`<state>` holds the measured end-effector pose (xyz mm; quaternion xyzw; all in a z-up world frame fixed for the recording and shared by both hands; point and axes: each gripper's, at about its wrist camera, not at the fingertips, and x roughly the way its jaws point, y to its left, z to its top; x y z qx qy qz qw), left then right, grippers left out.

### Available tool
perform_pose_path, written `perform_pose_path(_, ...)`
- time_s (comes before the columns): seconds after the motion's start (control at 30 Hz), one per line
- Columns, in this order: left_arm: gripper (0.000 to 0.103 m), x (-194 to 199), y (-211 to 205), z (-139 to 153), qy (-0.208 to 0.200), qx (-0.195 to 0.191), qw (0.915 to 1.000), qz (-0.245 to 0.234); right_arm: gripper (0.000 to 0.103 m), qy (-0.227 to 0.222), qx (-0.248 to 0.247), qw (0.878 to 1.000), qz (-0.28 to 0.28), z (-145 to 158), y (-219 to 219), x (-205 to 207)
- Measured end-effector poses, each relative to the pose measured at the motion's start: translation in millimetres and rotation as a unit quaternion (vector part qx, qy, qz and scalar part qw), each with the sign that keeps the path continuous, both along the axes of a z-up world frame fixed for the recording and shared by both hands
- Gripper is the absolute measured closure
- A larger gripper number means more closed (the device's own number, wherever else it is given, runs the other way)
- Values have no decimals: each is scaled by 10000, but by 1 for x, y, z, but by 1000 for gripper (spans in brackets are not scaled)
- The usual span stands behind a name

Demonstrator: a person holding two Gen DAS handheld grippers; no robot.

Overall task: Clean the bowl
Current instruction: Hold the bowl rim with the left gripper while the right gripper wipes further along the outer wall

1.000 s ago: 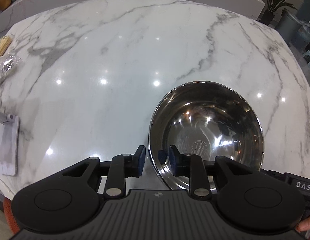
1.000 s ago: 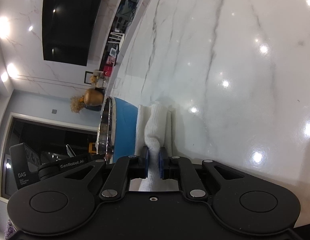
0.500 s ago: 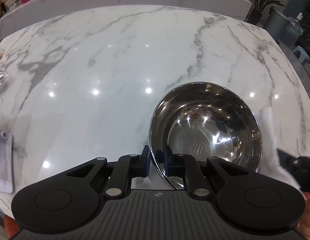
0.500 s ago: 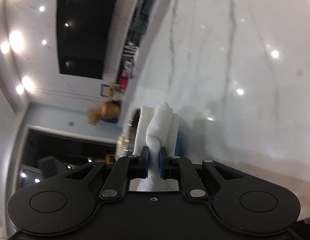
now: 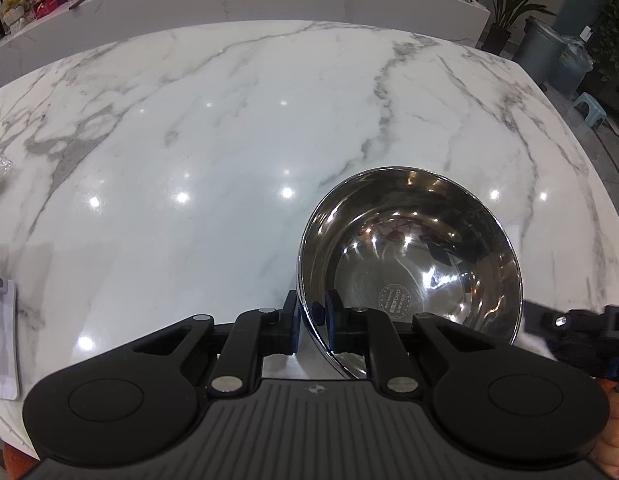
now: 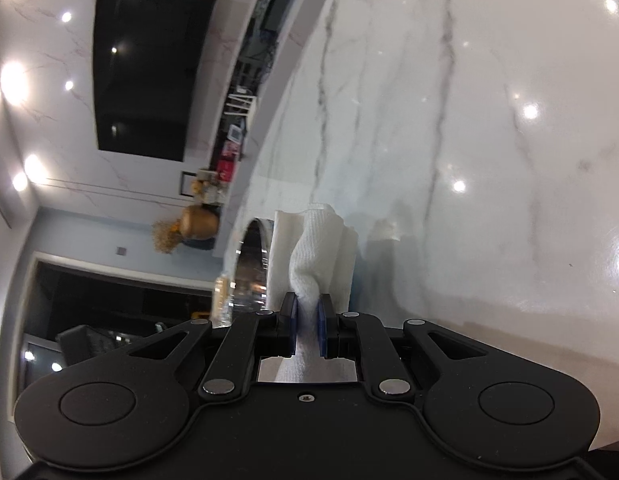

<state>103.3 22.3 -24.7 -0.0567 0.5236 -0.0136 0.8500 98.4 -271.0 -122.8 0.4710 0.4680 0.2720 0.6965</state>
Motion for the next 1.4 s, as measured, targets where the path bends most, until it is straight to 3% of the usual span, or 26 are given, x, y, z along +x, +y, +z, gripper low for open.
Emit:
perform_pose_path(0.33,90,-3,3,-1,-86,-181,9998,2,94,195,-516,9984,129,-8,17,-3)
perform_pose_path(0.4,80,-4,6,-4,13,-346,9993,116,94,198,-562,9981,128,-7,18,-3)
perform_pose_path(0.5,77,-9,8,-6,43,-524,9984,210,94,190,-668,9975,149,-4,21,-6)
perform_pose_path(0.67,78,-14,4,-5,-2,-440,9990,52,94,191,-782,9965,204,2,29,-3)
perform_pose_path(0.93,90,-15,10,1,-189,-297,9994,-31,94,-58,-896,9959,140,27,24,4)
perform_pose_path(1.13,90,-15,17,5,-308,-336,9990,33,94,-342,-716,9968,88,51,15,12)
perform_pose_path(1.4,90,-13,23,3,-350,-488,9982,94,94,-280,-678,9972,132,51,21,12)
